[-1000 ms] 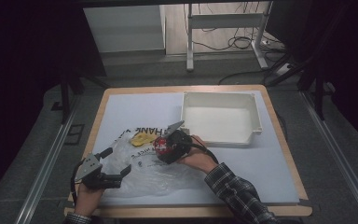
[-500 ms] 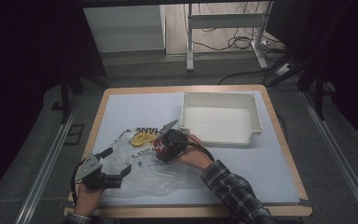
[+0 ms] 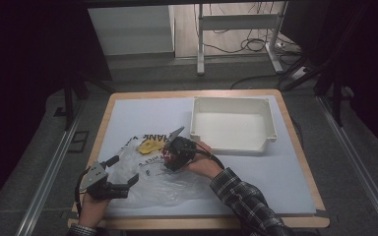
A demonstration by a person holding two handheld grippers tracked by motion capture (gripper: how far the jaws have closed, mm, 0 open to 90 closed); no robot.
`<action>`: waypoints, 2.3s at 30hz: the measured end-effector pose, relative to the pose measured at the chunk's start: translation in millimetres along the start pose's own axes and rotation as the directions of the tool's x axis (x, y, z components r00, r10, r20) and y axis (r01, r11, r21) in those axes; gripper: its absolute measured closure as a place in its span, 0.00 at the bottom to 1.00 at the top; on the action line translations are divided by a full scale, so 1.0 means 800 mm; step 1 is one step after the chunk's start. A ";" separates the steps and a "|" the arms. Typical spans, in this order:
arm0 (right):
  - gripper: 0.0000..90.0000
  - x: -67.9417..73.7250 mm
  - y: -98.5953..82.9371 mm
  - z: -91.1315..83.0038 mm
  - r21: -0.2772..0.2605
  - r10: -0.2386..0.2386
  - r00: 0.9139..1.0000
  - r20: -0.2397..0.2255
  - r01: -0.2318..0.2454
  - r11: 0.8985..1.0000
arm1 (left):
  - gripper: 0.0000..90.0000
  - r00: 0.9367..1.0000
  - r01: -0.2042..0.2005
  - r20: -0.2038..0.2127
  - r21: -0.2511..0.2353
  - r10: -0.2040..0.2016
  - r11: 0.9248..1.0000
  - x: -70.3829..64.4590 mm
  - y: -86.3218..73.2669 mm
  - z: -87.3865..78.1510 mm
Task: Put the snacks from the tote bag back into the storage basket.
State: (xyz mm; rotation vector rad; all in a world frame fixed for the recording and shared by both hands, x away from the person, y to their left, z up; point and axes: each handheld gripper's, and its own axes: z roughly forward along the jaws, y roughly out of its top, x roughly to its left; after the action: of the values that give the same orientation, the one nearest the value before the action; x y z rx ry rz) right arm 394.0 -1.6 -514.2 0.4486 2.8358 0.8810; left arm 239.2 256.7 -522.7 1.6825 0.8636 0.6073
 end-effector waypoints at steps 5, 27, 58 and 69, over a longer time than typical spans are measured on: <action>0.28 0.001 0.000 -0.001 -0.002 0.006 1.000 0.006 -0.006 1.000 | 0.01 1.000 -0.001 -0.001 0.001 0.001 1.000 0.000 0.000 0.000; 0.28 0.015 0.008 -0.033 -0.033 -0.032 0.999 -0.003 0.032 0.999 | 0.01 1.000 -0.006 -0.003 -0.001 0.006 1.000 -0.001 0.001 0.000; 0.28 0.012 -0.009 -0.079 -0.050 -0.048 0.999 0.013 0.048 0.998 | 0.01 0.999 -0.023 -0.037 -0.044 0.021 0.999 -0.001 0.002 -0.005; 0.28 0.003 -0.022 -0.097 -0.050 -0.031 0.999 0.033 0.033 0.998 | 0.01 0.999 -0.026 -0.034 -0.039 0.024 0.999 -0.001 0.002 -0.004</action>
State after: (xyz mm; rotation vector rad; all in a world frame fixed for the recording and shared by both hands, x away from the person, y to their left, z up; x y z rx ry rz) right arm 370.6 -56.1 -461.1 0.4065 2.7766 0.9282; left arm 236.5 257.4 -520.4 1.6535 0.8504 0.6676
